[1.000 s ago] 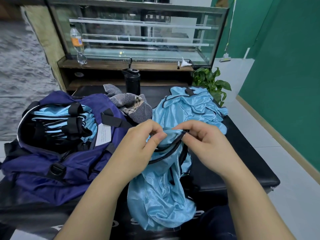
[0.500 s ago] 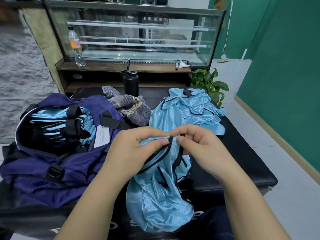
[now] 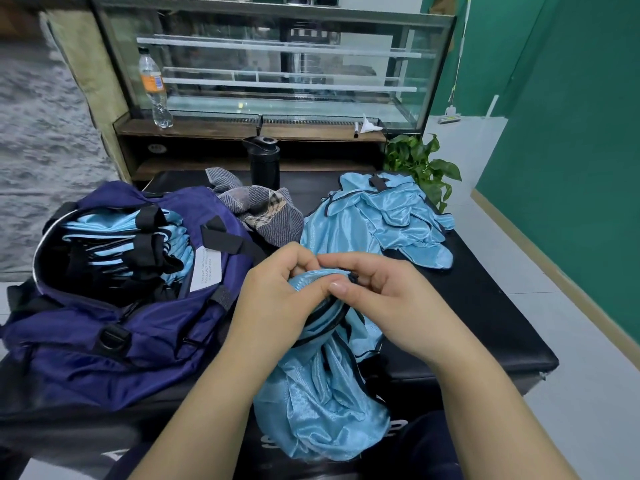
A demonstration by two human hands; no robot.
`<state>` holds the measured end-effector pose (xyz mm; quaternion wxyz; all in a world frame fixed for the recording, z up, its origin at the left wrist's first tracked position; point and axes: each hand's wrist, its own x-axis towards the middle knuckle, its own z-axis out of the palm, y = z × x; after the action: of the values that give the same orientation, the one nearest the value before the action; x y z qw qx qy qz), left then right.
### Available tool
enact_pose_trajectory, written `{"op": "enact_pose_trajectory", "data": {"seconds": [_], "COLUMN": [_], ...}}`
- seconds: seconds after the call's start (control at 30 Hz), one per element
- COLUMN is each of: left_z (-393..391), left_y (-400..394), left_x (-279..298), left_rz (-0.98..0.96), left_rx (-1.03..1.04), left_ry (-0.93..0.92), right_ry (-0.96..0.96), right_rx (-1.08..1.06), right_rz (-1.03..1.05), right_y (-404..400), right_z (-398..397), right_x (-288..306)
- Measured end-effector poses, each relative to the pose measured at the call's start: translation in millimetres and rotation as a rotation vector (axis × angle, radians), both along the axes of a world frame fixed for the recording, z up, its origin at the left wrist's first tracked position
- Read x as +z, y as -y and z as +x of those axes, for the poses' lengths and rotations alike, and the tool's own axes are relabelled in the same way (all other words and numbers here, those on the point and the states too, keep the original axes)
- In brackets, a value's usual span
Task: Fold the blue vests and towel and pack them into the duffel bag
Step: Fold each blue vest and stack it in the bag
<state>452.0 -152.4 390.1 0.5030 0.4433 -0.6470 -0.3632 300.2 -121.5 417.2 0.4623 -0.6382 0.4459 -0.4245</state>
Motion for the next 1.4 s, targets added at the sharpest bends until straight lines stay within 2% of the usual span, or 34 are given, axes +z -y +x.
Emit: {"op": "enact_pose_trajectory", "data": {"seconds": [0.27,0.4,0.53,0.73,0.8,0.93,1.0,1.1,1.2,1.4], "left_z": [3,14,28,21,16,13,16,22,25,26], "left_y": [2,7,18,22,21,20,20,18,20,9], "left_x": [-1,-4,-8,-17,-18,-16,-7,20,57,166], "left_rz": [-0.015,-0.005,-0.103,-0.061,-0.023,0.016,0.011,-0.003,-0.057,-0.359], "left_rx": [-0.036,-0.140,-0.157,-0.305,-0.360,-0.284,-0.272,-0.332,-0.376,-0.176], "left_ry": [-0.004,-0.032,0.096,-0.031,-0.129,-0.213,-0.165,0.015,0.209,0.616], "right_ry": [0.057,0.031,-0.020,0.021,0.064,0.066,0.093,0.061,-0.056,-0.430], "right_rx": [-0.024,-0.034,-0.070,-0.084,-0.052,-0.001,-0.022,-0.055,-0.128,-0.288], "right_rz": [0.001,-0.002,-0.014,-0.040,-0.036,-0.021,-0.025,-0.077,-0.126,-0.330], "right_y": [0,-1,-1,0,-1,-5,-6,-7,-7,-21], "right_z": [-5,-8,-14,-18,-19,-24,-29,-38,-45,-41], "right_x": [1,1,0,2,3,7,11,23,46,123]}}
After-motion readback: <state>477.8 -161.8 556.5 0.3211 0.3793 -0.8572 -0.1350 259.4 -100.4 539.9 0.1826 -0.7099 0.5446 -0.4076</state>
